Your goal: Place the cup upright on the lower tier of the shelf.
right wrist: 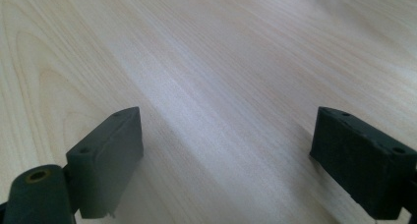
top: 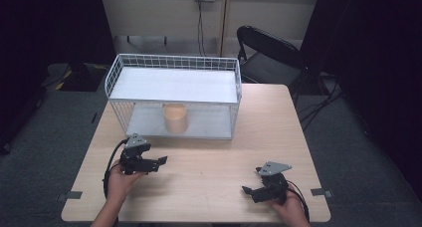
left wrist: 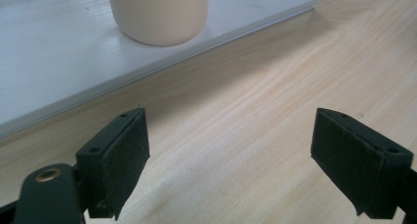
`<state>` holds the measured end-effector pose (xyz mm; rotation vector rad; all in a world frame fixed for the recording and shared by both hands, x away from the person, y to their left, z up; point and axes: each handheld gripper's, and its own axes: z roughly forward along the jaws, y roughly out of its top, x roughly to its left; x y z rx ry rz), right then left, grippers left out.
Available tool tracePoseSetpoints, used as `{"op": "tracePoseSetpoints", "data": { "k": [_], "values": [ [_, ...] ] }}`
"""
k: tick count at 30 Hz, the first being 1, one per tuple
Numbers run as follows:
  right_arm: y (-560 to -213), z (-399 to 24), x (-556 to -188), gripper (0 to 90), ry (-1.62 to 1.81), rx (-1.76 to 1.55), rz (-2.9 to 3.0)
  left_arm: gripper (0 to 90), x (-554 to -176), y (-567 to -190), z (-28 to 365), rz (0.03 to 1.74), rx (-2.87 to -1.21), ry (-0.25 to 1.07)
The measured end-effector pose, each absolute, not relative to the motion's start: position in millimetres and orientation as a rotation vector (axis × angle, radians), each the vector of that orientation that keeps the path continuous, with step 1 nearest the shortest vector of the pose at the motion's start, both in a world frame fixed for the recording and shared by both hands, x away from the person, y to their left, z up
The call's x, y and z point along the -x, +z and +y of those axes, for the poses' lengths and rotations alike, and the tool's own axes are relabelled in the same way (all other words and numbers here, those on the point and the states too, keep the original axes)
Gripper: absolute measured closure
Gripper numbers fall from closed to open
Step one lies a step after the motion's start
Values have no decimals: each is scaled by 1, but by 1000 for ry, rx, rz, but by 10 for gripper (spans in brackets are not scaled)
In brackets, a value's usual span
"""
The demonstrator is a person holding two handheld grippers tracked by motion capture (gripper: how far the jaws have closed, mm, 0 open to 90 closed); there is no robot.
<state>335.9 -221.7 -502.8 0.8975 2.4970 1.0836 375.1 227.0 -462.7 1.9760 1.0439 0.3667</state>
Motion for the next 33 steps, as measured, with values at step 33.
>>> {"op": "tracePoseSetpoints", "data": {
  "k": [33],
  "values": [
    [-503,-222,-337,115,1087,-892,2500,122,-352,-480,237,987,-2059,401]
  ]
}}
